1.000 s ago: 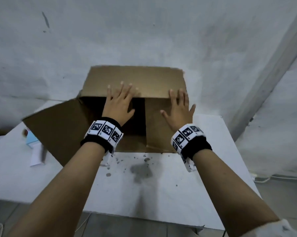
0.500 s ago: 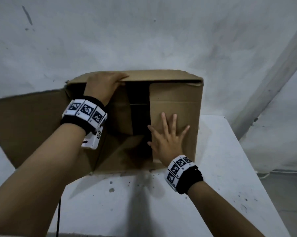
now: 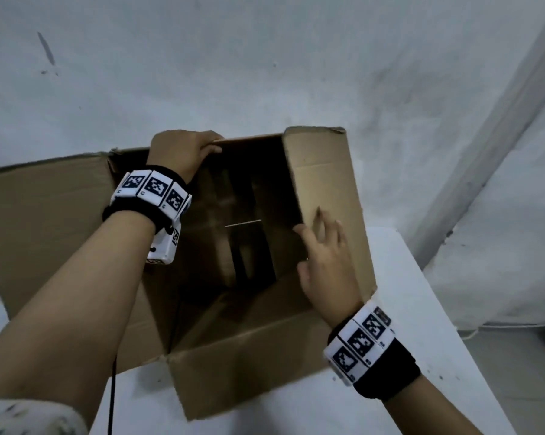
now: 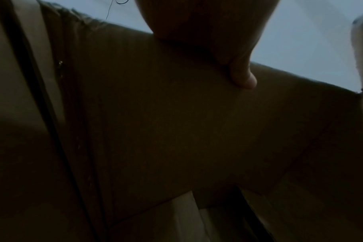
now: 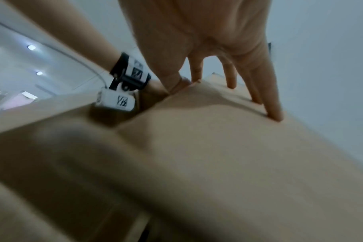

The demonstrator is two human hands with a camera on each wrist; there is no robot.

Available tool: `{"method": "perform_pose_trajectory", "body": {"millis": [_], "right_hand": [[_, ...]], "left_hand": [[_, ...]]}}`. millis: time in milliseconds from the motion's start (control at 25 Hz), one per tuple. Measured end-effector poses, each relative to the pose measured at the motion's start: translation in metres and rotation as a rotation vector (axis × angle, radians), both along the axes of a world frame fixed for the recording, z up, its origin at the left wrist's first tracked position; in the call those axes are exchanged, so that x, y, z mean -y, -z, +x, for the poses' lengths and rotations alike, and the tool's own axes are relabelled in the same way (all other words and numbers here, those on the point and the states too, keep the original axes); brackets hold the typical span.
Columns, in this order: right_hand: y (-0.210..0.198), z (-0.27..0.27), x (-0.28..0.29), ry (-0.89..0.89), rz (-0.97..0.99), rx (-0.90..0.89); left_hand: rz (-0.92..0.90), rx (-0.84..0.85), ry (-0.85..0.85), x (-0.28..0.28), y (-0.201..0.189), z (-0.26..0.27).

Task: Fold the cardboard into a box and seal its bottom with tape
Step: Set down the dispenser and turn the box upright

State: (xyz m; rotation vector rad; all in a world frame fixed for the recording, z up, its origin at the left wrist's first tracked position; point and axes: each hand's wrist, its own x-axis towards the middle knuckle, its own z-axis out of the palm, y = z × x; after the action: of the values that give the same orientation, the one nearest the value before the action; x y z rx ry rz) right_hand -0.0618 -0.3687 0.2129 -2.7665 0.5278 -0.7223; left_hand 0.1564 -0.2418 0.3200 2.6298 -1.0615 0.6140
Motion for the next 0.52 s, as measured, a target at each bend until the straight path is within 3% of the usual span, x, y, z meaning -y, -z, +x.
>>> {"method": "perform_pose_trajectory", "body": {"millis": [120, 280, 360, 400, 480, 520], "right_hand": [[-0.024, -0.021, 0.028, 0.105, -0.093, 0.282], [-0.032, -0.044, 0.077, 0.461, -0.257, 0.348], [-0.026, -0.047, 0.106, 0.655, -0.154, 0.179], [-0.017, -0.045, 0.118, 0.668, -0.050, 0.046], [0.008, -0.034, 0.124, 0.527, 0.187, -0.073], [0.023, -0.028, 0.119, 0.386, 0.369, -0.014]], "left_hand": [[0.007, 0.016, -0.005, 0.006, 0.002, 0.001], [0.007, 0.033, 0.008, 0.005, 0.002, 0.000], [0.004, 0.033, 0.021, 0.002, 0.002, -0.002], [0.000, 0.035, 0.037, 0.001, 0.002, -0.003], [-0.013, 0.039, 0.072, -0.001, 0.002, -0.005], [-0.021, 0.044, 0.078, -0.002, 0.002, -0.007]]}}
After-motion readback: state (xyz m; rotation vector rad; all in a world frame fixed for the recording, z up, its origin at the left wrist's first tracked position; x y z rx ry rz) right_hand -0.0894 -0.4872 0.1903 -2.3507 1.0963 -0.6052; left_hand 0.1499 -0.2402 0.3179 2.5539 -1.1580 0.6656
